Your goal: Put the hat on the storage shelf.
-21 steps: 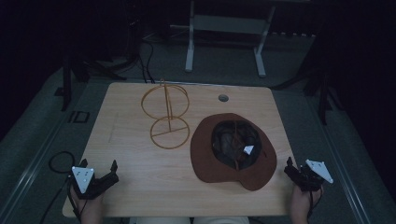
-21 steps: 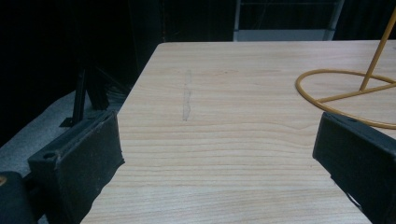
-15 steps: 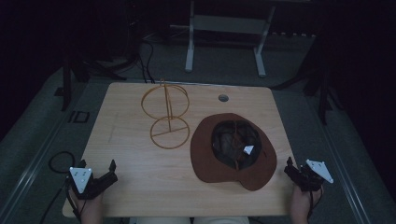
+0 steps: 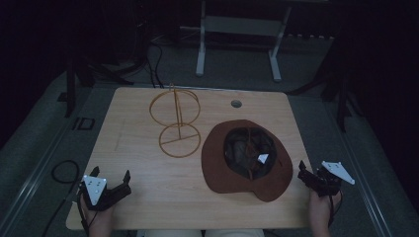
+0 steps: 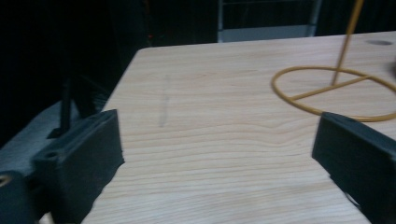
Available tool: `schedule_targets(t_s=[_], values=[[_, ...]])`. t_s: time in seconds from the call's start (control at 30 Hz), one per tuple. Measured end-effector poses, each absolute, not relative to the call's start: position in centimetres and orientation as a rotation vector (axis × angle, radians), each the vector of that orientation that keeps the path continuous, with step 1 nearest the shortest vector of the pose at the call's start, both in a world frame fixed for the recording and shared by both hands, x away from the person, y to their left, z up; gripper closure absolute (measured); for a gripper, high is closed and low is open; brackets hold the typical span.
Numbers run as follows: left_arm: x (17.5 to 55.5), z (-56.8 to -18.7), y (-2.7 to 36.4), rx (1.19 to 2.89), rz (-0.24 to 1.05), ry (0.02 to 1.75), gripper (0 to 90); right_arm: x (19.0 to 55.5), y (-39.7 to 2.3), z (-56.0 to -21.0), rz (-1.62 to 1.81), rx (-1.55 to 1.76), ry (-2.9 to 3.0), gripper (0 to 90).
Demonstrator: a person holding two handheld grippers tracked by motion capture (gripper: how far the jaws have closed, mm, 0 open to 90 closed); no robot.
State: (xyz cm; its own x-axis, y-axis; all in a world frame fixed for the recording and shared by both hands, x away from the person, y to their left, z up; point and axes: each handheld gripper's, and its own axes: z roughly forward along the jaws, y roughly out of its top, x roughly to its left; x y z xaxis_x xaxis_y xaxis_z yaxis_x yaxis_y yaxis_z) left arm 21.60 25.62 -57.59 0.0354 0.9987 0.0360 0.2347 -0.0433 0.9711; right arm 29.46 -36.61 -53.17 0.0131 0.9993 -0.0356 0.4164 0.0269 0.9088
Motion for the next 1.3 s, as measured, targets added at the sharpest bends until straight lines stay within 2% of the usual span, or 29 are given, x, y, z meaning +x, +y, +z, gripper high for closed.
schedule_targets(t_s=[0.27,0.5,0.87,0.93,1.17,1.27,1.3], values=[[21.6,-57.1,24.4,1.504,1.012,1.332,3.8,30.9,-35.0,-50.7,0.981,1.483,1.655,13.2],[21.4,-56.9,23.3,1.594,0.92,1.244,2.8,33.0,-33.5,-49.1,0.972,1.47,1.768,11.2],[21.4,-56.9,22.6,1.661,0.874,1.201,2.3,37.3,-29.6,-49.5,0.971,1.434,1.956,11.8],[21.4,-56.8,22.6,1.661,0.867,1.196,2.3,38.3,-28.7,-49.9,0.926,1.42,1.983,13.6],[21.5,-56.9,22.5,1.68,0.849,1.193,2.4,41.4,-27.2,-51.8,0.75,1.407,2.071,30.1],[21.5,-57.0,22.6,1.682,0.839,1.193,2.4,41.8,-27.0,-52.4,0.714,1.416,2.09,32.3],[21.6,-56.9,22.6,1.684,0.84,1.195,2.4,42.0,-26.8,-52.7,0.703,1.428,2.093,37.3]])
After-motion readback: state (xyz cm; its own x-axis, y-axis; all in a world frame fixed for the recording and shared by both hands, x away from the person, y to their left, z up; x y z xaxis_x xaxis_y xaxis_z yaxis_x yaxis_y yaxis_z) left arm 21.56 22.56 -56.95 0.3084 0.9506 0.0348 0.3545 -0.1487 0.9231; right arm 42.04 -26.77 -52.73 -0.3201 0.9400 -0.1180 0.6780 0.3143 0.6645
